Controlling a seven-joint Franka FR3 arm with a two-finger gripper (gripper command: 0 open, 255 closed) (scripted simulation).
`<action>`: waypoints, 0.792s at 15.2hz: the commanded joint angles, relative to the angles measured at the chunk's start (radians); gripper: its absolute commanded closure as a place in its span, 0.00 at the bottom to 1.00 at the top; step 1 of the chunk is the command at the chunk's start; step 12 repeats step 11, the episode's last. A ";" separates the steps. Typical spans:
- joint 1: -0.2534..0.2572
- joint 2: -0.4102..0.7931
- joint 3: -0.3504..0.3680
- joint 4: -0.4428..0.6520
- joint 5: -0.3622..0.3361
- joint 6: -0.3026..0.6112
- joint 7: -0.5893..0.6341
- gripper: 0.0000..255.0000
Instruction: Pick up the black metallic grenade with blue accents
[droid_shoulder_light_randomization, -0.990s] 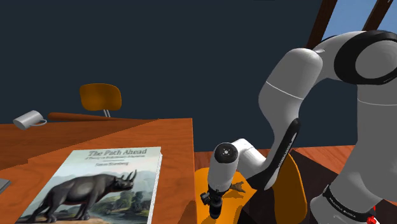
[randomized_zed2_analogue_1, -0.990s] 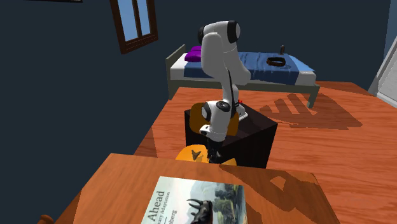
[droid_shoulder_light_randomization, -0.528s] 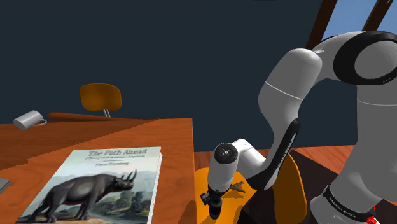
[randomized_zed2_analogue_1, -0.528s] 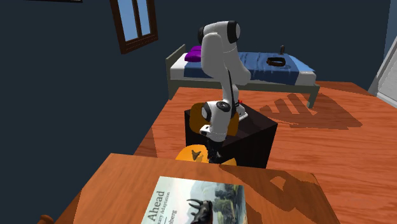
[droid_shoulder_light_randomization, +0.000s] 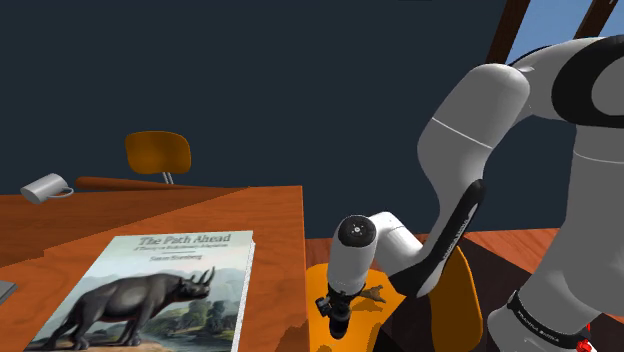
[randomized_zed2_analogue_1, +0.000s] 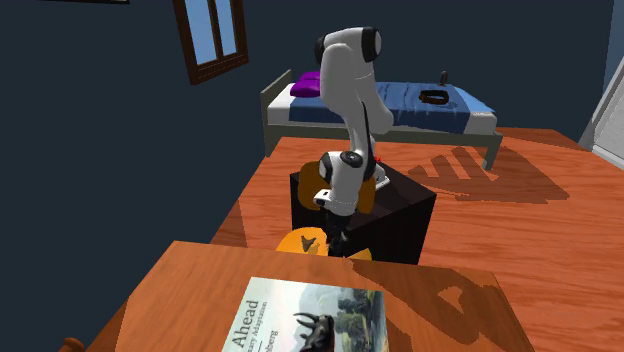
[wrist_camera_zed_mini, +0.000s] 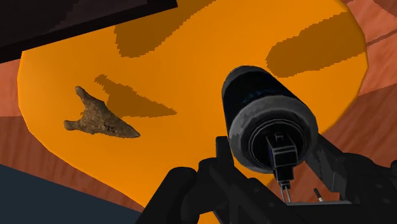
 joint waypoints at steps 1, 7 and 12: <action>-0.024 -0.032 0.034 -0.010 0.051 -0.015 -0.039 1.00; -0.093 -0.132 0.131 -0.037 0.215 -0.057 -0.165 1.00; -0.114 -0.171 0.162 -0.043 0.280 -0.074 -0.214 1.00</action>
